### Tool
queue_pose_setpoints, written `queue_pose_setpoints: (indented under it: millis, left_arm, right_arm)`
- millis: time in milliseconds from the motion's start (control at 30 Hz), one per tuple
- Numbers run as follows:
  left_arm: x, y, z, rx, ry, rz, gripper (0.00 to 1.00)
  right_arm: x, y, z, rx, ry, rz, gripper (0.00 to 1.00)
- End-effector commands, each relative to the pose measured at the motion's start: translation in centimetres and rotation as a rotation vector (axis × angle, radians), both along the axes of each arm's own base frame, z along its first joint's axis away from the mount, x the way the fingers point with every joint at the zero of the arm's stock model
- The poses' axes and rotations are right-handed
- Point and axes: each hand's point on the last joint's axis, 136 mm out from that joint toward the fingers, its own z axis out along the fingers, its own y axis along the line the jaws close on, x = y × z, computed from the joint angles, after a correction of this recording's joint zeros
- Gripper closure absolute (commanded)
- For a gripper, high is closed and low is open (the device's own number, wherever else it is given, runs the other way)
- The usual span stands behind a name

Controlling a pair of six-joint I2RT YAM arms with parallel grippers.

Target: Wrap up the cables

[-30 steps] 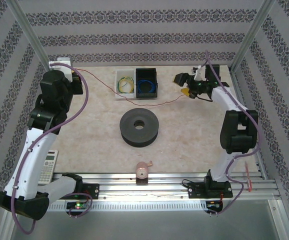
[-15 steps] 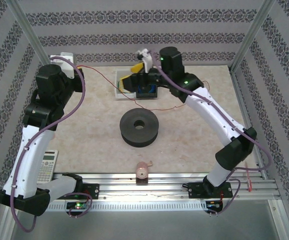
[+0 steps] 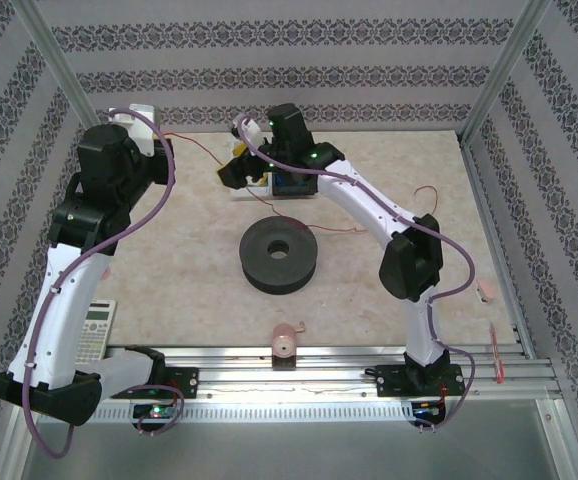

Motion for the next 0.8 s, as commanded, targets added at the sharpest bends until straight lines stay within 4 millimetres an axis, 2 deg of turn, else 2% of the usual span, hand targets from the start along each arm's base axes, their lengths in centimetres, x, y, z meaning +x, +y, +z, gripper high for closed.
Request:
queue_pose_setpoints:
  millis: [0, 100, 167, 267, 300, 367, 433, 533, 567, 600, 633, 700, 733, 767]
  left_arm:
    - [-0.4, 0.1, 2.3, 0.005, -0.063, 0.01, 1.0]
    - [-0.2, 0.2, 2.4, 0.011, -0.068, 0.014, 1.0]
    - [0.0, 0.1, 2.2, 0.013, -0.067, 0.015, 1.0]
    - [0.1, 0.2, 2.3, 0.013, -0.074, 0.021, 1.0]
    - [0.1, 0.3, 2.4, 0.013, -0.075, 0.024, 1.0]
    - [0.0, 0.4, 2.4, 0.014, -0.077, 0.028, 1.0]
    - [-0.2, 0.5, 2.5, 0.016, -0.077, 0.031, 1.0]
    - [-0.3, 0.6, 2.2, 0.03, -0.059, 0.031, 1.0]
    - [-0.4, 0.5, 2.0, 0.044, -0.047, 0.024, 0.87]
    - [-0.6, 0.7, 1.8, 0.067, -0.029, 0.024, 0.65]
    - [-0.9, 0.8, 1.7, 0.089, -0.016, 0.022, 0.5]
    - [-2.0, 1.8, 1.7, 0.133, -0.001, 0.054, 0.12]
    - [-2.7, 2.3, 1.6, 0.141, 0.001, 0.066, 0.0]
    - [-3.6, 2.6, 1.2, 0.134, 0.005, 0.066, 0.0]
  right_arm:
    - [-1.3, 1.0, 1.7, 0.045, -0.038, 0.073, 0.19]
    - [-1.7, 1.1, 1.5, 0.054, -0.027, 0.097, 0.24]
    - [-1.6, 1.2, 1.2, 0.045, -0.03, 0.097, 0.33]
    - [-1.0, 1.0, 0.8, 0.019, -0.043, 0.076, 0.74]
    - [-0.9, 0.9, 0.6, 0.012, -0.047, 0.074, 0.8]
    - [-0.7, 0.9, 0.5, 0.007, -0.054, 0.072, 0.84]
    - [-0.6, 0.8, 0.6, 0.005, -0.066, 0.075, 0.93]
    - [-0.2, 0.7, 1.0, 0.001, -0.093, 0.079, 1.0]
    - [-0.1, 0.7, 1.2, -0.001, -0.106, 0.081, 1.0]
    - [0.0, 0.7, 1.3, -0.005, -0.119, 0.087, 1.0]
    - [0.1, 0.6, 1.3, -0.01, -0.129, 0.09, 1.0]
    - [0.4, 0.4, 1.6, -0.013, -0.161, 0.1, 1.0]
    - [0.6, 0.3, 1.8, -0.01, -0.174, 0.101, 1.0]
    - [0.8, 0.3, 2.0, -0.005, -0.182, 0.103, 1.0]
